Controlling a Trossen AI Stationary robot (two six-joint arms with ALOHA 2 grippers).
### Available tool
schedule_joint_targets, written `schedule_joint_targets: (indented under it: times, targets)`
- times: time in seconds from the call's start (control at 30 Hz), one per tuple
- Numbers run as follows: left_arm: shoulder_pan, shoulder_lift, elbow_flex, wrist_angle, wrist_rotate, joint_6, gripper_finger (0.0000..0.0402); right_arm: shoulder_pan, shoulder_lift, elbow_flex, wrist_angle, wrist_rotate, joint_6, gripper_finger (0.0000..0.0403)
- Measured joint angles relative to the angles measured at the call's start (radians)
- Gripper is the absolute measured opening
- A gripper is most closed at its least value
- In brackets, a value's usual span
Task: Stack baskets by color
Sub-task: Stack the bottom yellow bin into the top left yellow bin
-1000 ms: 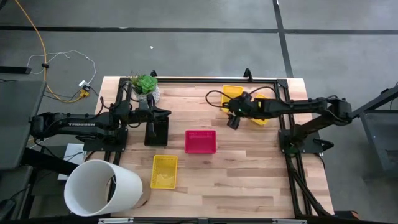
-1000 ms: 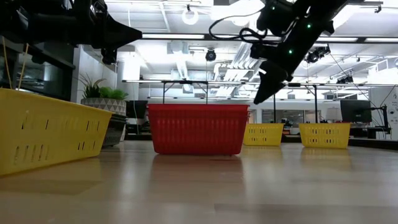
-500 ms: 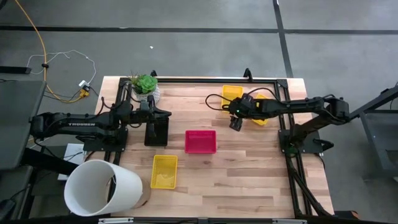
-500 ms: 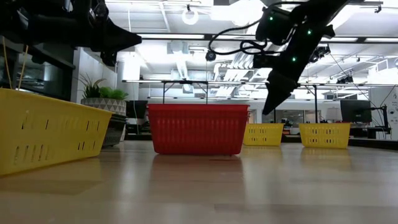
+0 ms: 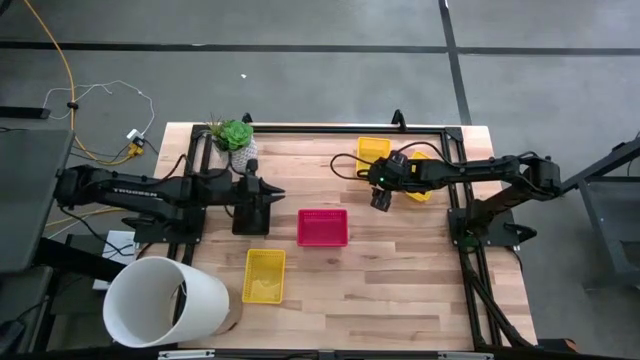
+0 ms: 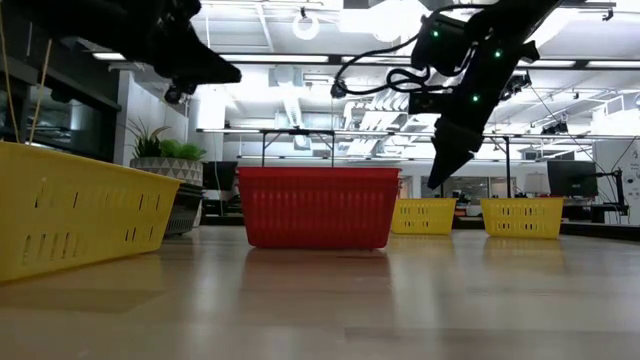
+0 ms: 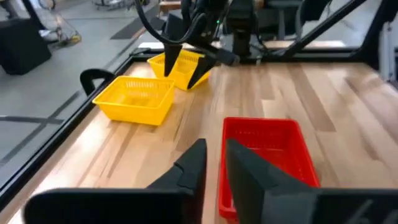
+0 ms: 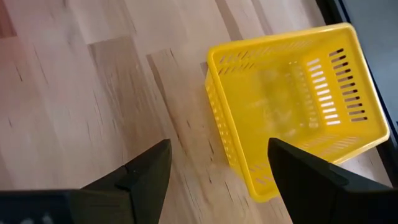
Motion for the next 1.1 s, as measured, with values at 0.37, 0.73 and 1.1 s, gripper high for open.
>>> schedule_joint_targets:
  times: [0.37, 0.73, 1.1]
  targets:
    - [-0.118, 0.091, 0.07, 0.016, -0.164, 0.052, 0.0127, 0.044, -0.127, 0.0, -0.037, 0.0, 0.013, 0.0184]
    - [-0.174, 0.11, 0.07, -0.006, -0.227, 0.045, 0.0139, 0.184, -0.269, 0.0, -0.031, 0.035, 0.059, 0.0018]
    - [-0.182, 0.17, 0.178, -0.449, -0.114, -0.031, 0.0139, 0.232, -0.269, 0.0, -0.034, 0.048, 0.068, 0.0003]
